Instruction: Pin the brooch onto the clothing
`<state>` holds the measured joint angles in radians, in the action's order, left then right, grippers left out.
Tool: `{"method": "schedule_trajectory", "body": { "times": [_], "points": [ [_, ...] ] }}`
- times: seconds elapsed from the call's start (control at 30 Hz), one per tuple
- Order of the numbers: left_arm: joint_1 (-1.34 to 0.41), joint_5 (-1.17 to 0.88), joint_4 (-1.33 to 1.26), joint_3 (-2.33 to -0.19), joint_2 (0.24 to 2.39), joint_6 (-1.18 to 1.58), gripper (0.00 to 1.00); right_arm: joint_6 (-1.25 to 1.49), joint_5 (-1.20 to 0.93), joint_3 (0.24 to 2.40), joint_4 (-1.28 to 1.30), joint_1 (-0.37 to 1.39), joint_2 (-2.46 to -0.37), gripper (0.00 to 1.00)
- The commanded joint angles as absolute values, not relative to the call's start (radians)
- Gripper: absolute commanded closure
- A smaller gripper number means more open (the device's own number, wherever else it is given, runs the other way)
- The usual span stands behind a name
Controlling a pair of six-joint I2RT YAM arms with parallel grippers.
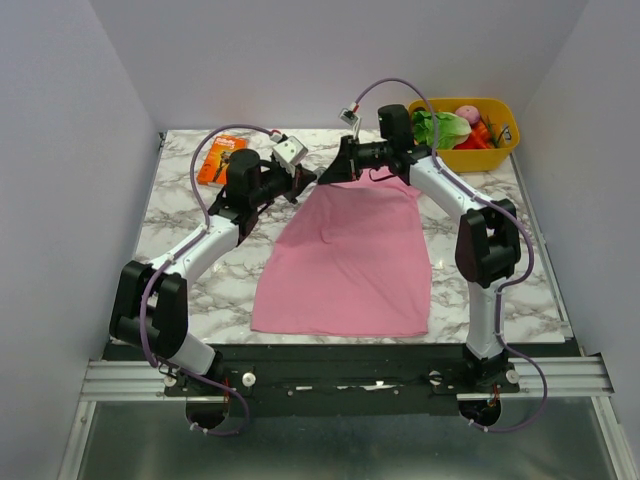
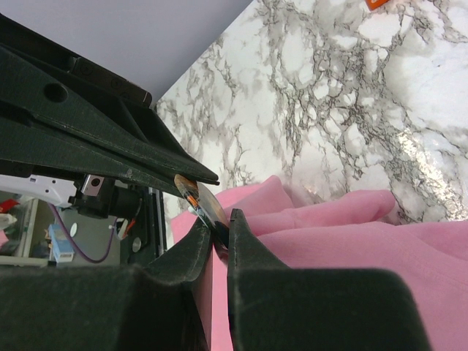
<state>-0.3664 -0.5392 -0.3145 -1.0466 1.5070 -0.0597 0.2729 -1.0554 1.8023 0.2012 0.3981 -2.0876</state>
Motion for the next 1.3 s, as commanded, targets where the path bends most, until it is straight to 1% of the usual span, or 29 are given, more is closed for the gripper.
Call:
{"method": "schedule_trajectory", "body": {
  "times": [0.0,0.3,0.6,0.73,0.9,0.93,1.0,1.03,1.13,1.27],
  "points": [
    [-0.362,-0.598,-0.362,-1.014,1.466,-0.011,1.00,0.336,-0.897,1.787,0.104,0.370,-2.060,0.99],
    [-0.328,-0.591,-0.413,-1.000,1.483,0.048,1.00,0.399,-0.905,1.750,0.009,0.345,-2.062,0.99],
    [-0.307,-0.575,-0.459,-0.973,1.477,0.074,1.00,0.452,-0.928,1.726,-0.087,0.324,-2.072,0.94],
    [-0.296,-0.571,-0.462,-0.966,1.477,0.081,1.00,0.469,-0.936,1.694,-0.149,0.321,-2.059,0.83],
    [-0.288,-0.568,-0.468,-0.959,1.473,0.087,1.00,0.480,-0.933,1.666,-0.181,0.313,-2.043,0.75],
    [-0.288,-0.563,-0.469,-0.957,1.471,0.087,1.00,0.483,-0.934,1.657,-0.192,0.313,-2.042,0.73],
    [-0.287,-0.560,-0.472,-0.954,1.471,0.089,1.00,0.491,-0.931,1.649,-0.202,0.310,-2.037,0.71],
    [-0.287,-0.555,-0.476,-0.953,1.470,0.090,1.00,0.495,-0.933,1.637,-0.221,0.310,-2.031,0.68],
    [-0.284,-0.555,-0.474,-0.951,1.467,0.089,1.00,0.512,-0.933,1.623,-0.245,0.305,-2.026,0.64],
    [-0.284,-0.561,-0.469,-0.954,1.465,0.086,1.00,0.515,-0.940,1.628,-0.245,0.302,-2.029,0.63]
  ]
}}
